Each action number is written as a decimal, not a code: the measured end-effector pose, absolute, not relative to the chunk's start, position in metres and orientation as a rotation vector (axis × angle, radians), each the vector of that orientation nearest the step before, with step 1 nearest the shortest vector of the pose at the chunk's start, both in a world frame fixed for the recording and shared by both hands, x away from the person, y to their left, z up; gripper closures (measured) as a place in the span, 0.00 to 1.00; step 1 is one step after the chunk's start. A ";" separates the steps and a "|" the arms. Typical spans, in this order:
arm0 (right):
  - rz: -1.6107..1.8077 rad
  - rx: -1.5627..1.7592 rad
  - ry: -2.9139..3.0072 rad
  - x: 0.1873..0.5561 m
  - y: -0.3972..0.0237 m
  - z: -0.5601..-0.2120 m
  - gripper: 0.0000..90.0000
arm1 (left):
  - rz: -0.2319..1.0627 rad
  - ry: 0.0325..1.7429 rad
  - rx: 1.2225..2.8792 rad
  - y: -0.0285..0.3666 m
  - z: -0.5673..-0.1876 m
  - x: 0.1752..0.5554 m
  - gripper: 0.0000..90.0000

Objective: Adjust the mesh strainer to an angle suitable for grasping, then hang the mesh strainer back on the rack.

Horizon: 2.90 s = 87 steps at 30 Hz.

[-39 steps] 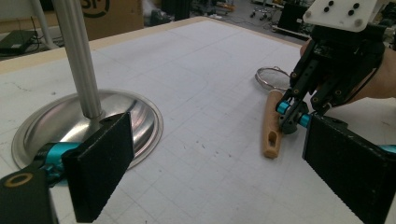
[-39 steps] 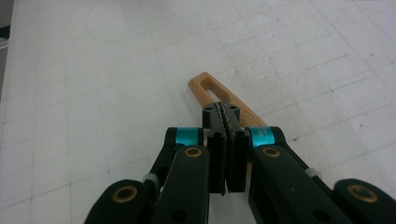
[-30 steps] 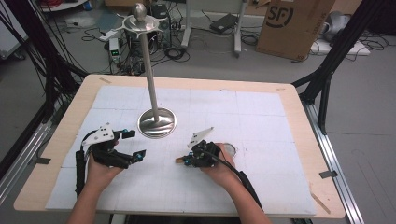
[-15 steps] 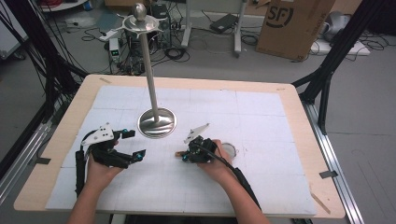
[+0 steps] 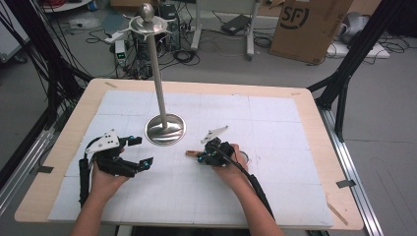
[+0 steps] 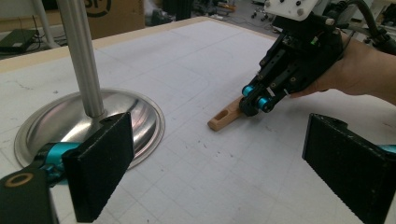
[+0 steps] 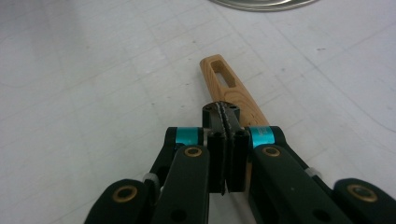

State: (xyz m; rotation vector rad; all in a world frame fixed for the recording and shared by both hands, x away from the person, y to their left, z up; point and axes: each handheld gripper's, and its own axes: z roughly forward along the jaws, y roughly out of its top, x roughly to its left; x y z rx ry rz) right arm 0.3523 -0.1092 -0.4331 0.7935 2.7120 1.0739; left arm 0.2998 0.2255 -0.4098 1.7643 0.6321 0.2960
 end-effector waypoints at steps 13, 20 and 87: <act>1.127 0.900 2.645 0.357 -0.119 -0.430 0.94 | 0.301 0.631 1.765 0.226 -0.410 0.300 0.11; 1.233 0.851 2.634 0.348 -0.132 -0.415 0.76 | 0.299 0.632 1.760 0.228 -0.409 0.300 0.11; 0.912 0.828 2.640 0.358 -0.156 -0.429 0.47 | 0.297 0.624 1.803 0.222 -0.413 0.301 0.11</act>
